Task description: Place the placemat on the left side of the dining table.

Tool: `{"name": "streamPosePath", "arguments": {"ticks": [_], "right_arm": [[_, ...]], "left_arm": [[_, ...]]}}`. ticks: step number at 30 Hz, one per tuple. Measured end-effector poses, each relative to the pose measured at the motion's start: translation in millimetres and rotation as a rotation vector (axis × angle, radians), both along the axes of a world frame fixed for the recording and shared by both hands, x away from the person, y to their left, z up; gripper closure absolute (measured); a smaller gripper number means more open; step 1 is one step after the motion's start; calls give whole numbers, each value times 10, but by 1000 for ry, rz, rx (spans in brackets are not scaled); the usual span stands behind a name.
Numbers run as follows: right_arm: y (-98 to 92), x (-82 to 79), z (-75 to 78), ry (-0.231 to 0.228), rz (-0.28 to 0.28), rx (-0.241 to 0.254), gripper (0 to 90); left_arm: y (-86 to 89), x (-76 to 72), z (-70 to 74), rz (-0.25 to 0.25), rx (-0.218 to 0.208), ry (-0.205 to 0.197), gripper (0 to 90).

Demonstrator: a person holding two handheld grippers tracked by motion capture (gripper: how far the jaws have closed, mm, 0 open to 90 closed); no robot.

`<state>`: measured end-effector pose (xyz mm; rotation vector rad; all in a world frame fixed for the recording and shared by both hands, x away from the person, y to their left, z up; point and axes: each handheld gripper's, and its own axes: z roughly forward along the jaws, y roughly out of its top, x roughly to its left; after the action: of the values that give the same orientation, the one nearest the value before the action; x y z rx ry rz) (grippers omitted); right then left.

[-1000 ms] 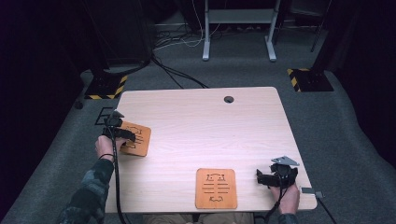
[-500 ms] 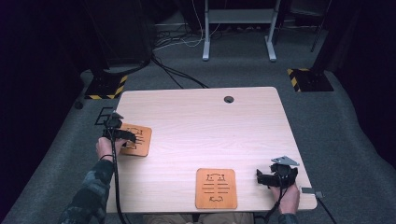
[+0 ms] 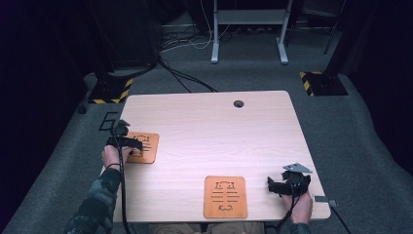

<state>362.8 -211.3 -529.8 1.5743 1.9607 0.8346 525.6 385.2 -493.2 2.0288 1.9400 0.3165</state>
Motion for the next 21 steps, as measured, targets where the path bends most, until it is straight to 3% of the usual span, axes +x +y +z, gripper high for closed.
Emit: {"name": "streamPosePath", "arguments": {"ticks": [3, 13, 21], "right_arm": [[-1, 1, -1, -2, 2, -1, 6], [0, 0, 0, 0, -1, 1, 6], [-2, 1, 0, -3, 2, -2, 6]], "left_arm": [[13, -31, -39, 6, 36, -21, 116], [103, -131, 13, 10, -28, -75, 0], [69, -273, 109, -17, -62, -150, 0]]}}
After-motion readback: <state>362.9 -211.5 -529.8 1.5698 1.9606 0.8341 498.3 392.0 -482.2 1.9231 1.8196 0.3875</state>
